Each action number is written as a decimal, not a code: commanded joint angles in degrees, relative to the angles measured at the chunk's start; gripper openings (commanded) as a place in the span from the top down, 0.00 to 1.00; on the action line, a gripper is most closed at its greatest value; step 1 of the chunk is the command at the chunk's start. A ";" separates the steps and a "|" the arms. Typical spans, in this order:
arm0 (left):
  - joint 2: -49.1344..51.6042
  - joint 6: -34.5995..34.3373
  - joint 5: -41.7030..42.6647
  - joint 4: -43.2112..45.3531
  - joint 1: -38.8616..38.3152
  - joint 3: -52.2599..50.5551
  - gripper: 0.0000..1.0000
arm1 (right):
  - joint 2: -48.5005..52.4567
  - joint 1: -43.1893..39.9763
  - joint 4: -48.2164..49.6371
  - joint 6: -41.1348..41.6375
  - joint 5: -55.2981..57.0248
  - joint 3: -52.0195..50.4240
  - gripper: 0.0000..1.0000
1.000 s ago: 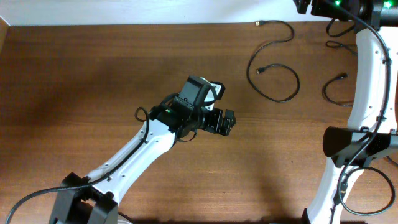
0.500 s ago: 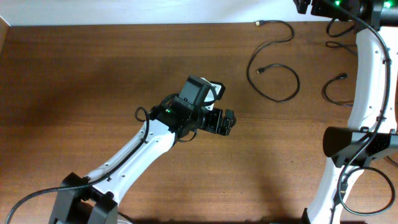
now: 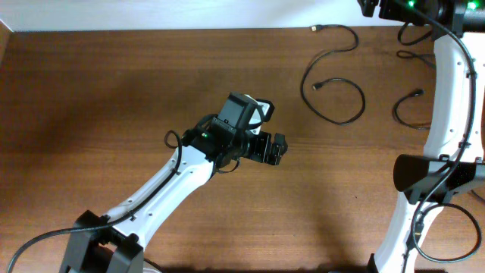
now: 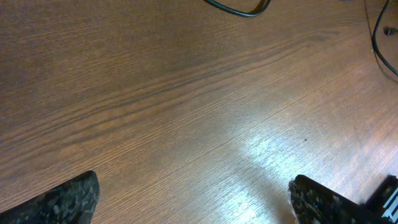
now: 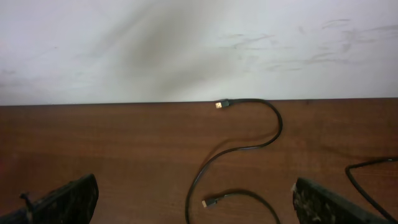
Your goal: Untangle cables
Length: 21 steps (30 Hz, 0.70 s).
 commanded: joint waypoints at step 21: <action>-5.27 22.18 -3.63 -0.92 -0.35 0.20 0.01 | -0.02 0.26 -0.04 0.22 0.48 -0.35 0.01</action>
